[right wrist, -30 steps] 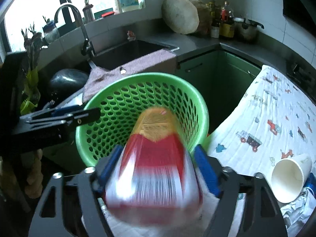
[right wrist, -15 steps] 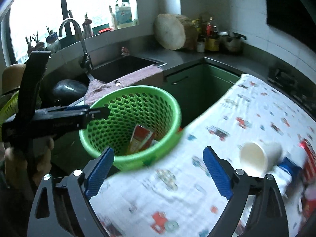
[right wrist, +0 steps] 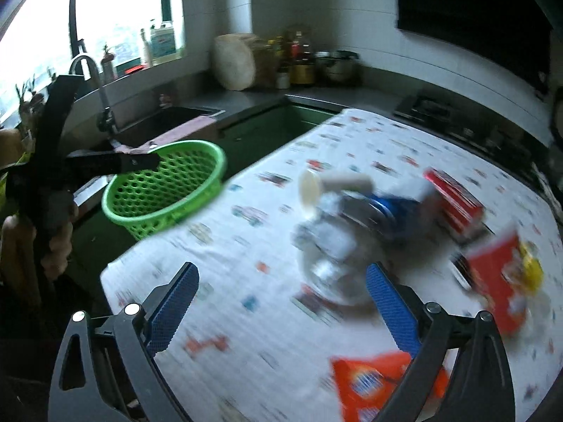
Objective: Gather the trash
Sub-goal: 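Grasp the crumpled foil with the left tool while the right tool grasps the orange snack wrapper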
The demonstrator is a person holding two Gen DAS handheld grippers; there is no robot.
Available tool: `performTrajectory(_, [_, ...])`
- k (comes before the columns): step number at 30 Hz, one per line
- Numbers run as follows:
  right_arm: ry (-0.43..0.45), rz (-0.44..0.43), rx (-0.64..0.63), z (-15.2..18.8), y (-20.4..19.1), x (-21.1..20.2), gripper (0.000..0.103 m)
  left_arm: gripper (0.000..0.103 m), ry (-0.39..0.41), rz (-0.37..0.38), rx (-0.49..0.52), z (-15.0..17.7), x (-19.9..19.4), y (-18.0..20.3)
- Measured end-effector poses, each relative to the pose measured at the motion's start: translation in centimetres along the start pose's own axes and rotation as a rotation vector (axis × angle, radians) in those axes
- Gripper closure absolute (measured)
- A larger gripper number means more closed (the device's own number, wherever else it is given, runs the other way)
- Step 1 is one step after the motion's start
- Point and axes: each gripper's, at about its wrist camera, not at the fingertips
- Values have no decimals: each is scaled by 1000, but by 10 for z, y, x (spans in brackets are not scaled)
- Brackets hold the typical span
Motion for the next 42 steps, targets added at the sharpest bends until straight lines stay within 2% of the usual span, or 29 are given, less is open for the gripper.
performTrajectory(5, [-4, 79, 53, 25, 46, -17, 10, 23, 10, 31, 43, -3, -2, 30])
performTrajectory(11, [-46, 124, 111, 46, 90, -19, 9, 21, 0, 74, 96, -8, 4, 64])
performTrajectory(14, [-61, 116, 132, 54, 103, -18, 9, 20, -7, 90, 118, -10, 7, 77])
performTrajectory(30, [-147, 101, 149, 65, 121, 17, 8, 20, -69, 211, 202, -9, 34, 139])
performTrajectory(35, [-144, 91, 157, 68, 122, 20, 8, 20, -74, 235, 237, -10, 40, 157])
performTrajectory(38, [-138, 90, 166, 67, 124, 19, 10, 20, -75, 238, 261, -12, 45, 167])
performTrajectory(40, [-129, 103, 163, 67, 124, 18, 20, 20, -80, 241, 270, -13, 52, 174])
performTrajectory(42, [-126, 109, 160, 67, 126, 17, 23, 20, -82, 240, 277, -15, 57, 177])
Point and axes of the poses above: each gripper's, at about its wrist camera, not at the fingertips, and x roughly the way its jaws point, y to its right, z to its underside, and after that the axes turned 15 degrees about x, right-handed
